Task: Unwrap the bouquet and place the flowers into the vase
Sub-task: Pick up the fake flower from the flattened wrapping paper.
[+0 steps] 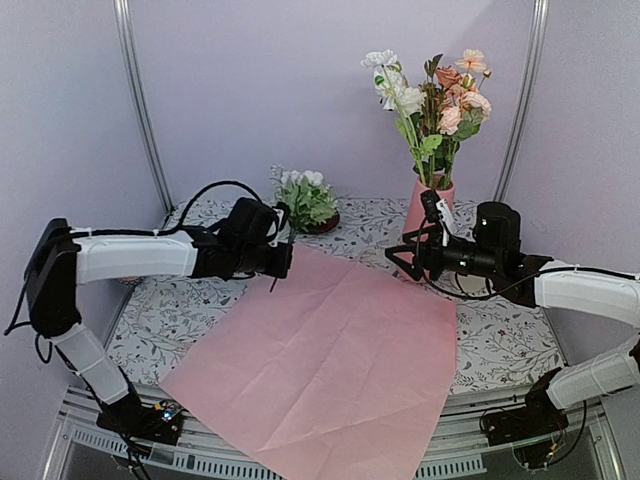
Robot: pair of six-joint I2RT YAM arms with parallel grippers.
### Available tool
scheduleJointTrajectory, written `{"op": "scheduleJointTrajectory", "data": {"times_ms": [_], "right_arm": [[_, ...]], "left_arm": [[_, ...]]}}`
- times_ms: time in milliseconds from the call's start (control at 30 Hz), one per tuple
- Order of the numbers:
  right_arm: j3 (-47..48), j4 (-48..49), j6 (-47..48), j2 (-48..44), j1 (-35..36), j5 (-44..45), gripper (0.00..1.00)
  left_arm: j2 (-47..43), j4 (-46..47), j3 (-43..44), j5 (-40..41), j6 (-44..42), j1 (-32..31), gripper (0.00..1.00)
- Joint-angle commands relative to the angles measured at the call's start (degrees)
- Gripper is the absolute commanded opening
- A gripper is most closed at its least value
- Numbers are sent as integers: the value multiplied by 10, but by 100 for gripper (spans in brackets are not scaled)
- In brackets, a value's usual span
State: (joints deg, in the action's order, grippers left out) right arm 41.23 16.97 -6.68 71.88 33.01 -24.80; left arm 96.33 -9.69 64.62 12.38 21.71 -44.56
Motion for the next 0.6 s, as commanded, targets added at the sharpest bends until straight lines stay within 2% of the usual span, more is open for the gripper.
{"op": "scheduleJointTrajectory", "data": {"times_ms": [0,133,367,567], "right_arm": [[7,11,-19,-21,12,-15,81],[16,11,-30,-21,38,-9,82],[49,20,-49,-3,120,20,82],[56,123,-104,30,190,24,82]], "left_arm": [[-72,49,-52,17,-1,-18,0],[-137,115,-111,-10,-6,-30,0],[-253,291,-213,-120,6,-76,0],[-312,441,-290,-141,15,-114,0]]}}
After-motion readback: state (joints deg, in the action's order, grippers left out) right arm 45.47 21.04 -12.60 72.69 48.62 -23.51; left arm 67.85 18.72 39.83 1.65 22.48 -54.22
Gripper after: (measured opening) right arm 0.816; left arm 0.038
